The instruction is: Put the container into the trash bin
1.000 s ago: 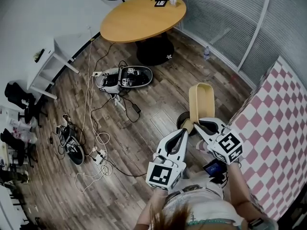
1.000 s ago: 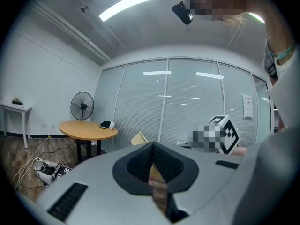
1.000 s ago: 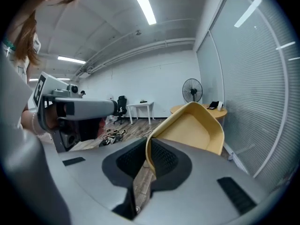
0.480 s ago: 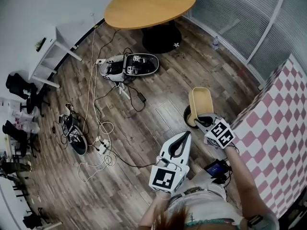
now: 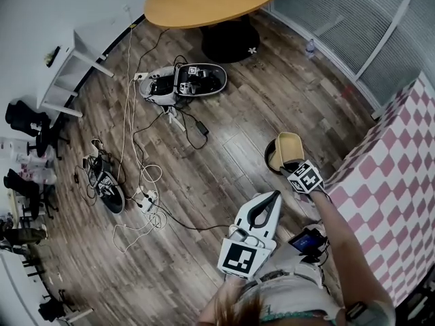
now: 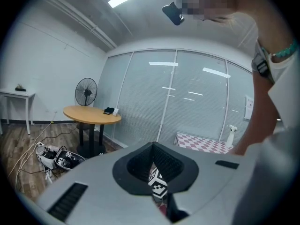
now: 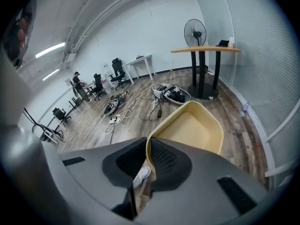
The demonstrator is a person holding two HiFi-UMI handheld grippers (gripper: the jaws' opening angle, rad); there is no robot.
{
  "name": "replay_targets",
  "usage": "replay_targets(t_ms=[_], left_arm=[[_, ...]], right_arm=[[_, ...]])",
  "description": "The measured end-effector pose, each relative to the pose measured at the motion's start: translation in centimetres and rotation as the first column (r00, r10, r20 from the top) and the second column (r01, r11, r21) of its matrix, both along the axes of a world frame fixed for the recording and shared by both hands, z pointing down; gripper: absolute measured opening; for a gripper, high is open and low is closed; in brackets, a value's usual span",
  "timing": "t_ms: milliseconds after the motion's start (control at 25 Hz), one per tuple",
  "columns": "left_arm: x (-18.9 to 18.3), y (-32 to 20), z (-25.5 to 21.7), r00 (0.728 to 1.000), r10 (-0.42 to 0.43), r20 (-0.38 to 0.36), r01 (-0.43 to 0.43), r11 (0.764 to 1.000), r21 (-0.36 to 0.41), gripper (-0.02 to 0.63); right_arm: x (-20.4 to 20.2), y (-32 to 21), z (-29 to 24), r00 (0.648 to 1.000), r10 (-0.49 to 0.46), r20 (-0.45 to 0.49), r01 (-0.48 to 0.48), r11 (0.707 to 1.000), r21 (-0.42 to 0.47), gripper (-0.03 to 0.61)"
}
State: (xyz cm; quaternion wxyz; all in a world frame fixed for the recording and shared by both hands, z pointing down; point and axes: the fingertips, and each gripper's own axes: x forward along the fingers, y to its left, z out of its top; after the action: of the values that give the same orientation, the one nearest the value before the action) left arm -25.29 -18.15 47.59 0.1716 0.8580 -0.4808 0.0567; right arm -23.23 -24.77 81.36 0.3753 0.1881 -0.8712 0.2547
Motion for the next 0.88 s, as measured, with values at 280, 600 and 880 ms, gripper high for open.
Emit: replay_targets(t_ms=[280,600,880], left_arm=[[-0.9,-0.1,1.5,1.000,-0.010,0.000,0.010,0.999,-0.036,0.006],[-2.2,-0.7,2.8,0.999,-0.037,-0.004,0.037,0.997,-0.071,0.006],[-3.4,-0.6,3.8,0.998,-0.067,-0.003,0.066,0.993,-0.100,0.006]], right_arm=[[1.1,2.0,6.3,0.985,-0.114,-0.130,0.107,0.993,-0.057,0.021],[1.5,1.8,8.5,0.976,-0.125,-0.179,0.112,0.990,-0.080,0.021],[3.0,-1.4,8.9,0.974,-0.018,-0.224,0.021,1.000,0.009,0.163]])
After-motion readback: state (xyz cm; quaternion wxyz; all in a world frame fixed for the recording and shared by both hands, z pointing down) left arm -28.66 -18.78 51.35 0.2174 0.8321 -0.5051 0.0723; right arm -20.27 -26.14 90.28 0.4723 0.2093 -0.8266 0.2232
